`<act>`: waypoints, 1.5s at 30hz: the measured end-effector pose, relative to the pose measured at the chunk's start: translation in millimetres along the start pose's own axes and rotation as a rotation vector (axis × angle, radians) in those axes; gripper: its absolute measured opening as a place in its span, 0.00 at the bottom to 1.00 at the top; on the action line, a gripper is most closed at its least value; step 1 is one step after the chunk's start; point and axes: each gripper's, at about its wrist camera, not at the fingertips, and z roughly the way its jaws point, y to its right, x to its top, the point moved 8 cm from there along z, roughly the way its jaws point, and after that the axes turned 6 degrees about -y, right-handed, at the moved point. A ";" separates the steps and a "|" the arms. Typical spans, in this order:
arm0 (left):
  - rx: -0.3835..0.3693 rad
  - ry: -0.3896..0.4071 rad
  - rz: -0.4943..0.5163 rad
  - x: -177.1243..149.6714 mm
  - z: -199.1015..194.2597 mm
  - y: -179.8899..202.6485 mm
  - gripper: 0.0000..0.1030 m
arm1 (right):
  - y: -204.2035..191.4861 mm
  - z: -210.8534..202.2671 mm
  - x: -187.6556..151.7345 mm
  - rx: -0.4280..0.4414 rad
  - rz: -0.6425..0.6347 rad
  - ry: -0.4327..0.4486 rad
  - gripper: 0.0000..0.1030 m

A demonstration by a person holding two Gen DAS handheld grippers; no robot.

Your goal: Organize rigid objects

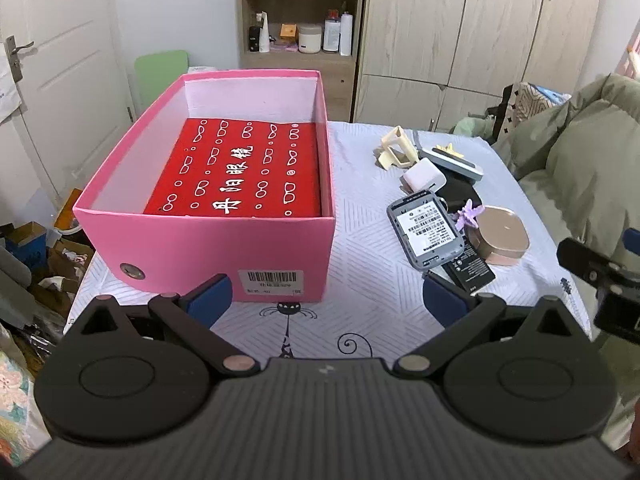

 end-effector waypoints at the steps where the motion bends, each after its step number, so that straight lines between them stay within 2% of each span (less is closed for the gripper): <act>1: 0.002 -0.003 0.004 0.1 0.2 0.9 1.00 | 0.5 1.0 0.3 0.001 0.005 -0.002 1.00; 11: 0.003 -0.015 -0.011 0.1 1.5 -4.0 1.00 | -2.7 1.6 -3.1 0.016 -0.006 -0.024 1.00; 27: -0.003 -0.006 -0.018 -0.5 -1.3 -3.0 1.00 | -4.4 -2.6 -4.2 -0.011 -0.031 -0.002 1.00; 37: 0.005 0.058 -0.041 2.5 -4.7 -9.5 1.00 | -0.2 -3.8 -6.1 -0.028 -0.034 0.006 1.00; 40: 0.035 0.096 -0.033 2.9 -3.1 -13.3 1.00 | 1.3 -3.0 -6.5 -0.028 -0.029 0.008 1.00; 45: 0.058 0.111 -0.021 1.4 -0.1 -16.8 1.00 | 1.5 -0.5 -9.1 -0.033 -0.034 0.005 1.00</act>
